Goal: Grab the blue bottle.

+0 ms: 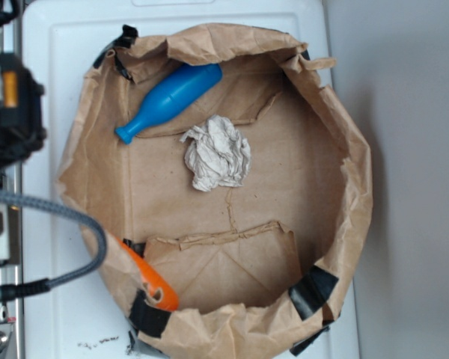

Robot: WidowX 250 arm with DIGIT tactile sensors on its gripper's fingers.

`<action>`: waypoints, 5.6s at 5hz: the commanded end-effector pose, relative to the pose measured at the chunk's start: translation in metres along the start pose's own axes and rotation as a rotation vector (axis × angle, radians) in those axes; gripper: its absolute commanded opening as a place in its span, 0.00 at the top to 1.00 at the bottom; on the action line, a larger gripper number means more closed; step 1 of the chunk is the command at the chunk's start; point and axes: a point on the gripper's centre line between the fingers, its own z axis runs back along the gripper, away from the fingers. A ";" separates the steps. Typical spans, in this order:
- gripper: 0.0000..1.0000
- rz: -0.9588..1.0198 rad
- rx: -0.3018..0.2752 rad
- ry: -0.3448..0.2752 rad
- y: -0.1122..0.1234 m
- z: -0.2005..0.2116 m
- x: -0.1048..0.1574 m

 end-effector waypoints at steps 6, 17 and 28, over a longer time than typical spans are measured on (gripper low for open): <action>0.00 -0.152 -0.020 -0.019 -0.003 -0.013 0.065; 0.00 0.344 0.052 -0.058 0.091 -0.195 0.114; 0.00 -0.112 0.014 -0.144 0.041 -0.118 0.087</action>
